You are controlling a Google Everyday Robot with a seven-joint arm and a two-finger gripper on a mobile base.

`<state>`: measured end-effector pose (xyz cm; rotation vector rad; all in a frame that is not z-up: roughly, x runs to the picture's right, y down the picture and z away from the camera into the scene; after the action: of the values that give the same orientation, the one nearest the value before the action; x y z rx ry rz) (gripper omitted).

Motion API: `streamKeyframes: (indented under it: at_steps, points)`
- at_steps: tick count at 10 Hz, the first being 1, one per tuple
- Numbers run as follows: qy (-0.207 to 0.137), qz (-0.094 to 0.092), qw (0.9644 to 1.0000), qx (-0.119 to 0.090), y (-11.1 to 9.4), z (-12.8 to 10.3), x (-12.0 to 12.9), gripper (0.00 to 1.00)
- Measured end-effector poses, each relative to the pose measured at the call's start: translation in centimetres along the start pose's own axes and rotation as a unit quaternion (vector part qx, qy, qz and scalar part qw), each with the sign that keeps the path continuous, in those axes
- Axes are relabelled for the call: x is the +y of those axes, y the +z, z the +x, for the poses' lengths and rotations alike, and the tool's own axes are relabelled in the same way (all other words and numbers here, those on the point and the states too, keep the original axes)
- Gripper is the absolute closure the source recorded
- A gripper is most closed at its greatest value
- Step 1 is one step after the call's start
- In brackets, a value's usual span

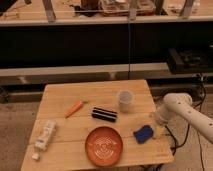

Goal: Place the white sponge in the ceramic bowl

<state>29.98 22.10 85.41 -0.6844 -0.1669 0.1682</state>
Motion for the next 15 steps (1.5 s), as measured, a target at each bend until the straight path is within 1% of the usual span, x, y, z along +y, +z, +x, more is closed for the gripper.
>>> streamKeyframes:
  at_steps: [1,2,6,7,8,9,10,11,12,13,14,15]
  points:
    - [-0.001,-0.001,1.0000,-0.002,-0.2,-0.2,0.1,0.26]
    - [-0.002,-0.002,1.0000,-0.001,-0.4,-0.1,0.1,0.21]
    - [-0.003,-0.006,1.0000,0.004,-0.7,0.1,0.3,0.20]
    - [-0.009,-0.001,0.9999,0.005,-0.9,-0.1,0.5,0.20]
    - [-0.031,0.011,0.9995,0.007,-1.6,-1.1,1.1,0.20]
    - [-0.061,0.024,0.9978,0.010,-2.6,-2.5,2.2,0.20]
    - [-0.085,0.033,0.9958,0.013,-3.6,-3.9,3.0,0.20]
    - [-0.125,0.046,0.9910,0.016,-4.9,-7.0,4.2,0.20]
    - [-0.158,0.055,0.9857,0.020,-5.7,-9.5,5.1,0.20]
    - [-0.193,0.061,0.9790,0.025,-6.6,-11.9,6.0,0.20]
    - [-0.233,0.064,0.9697,0.038,-7.1,-13.4,6.7,0.20]
    - [-0.278,0.058,0.9571,0.055,-7.3,-14.6,6.9,0.20]
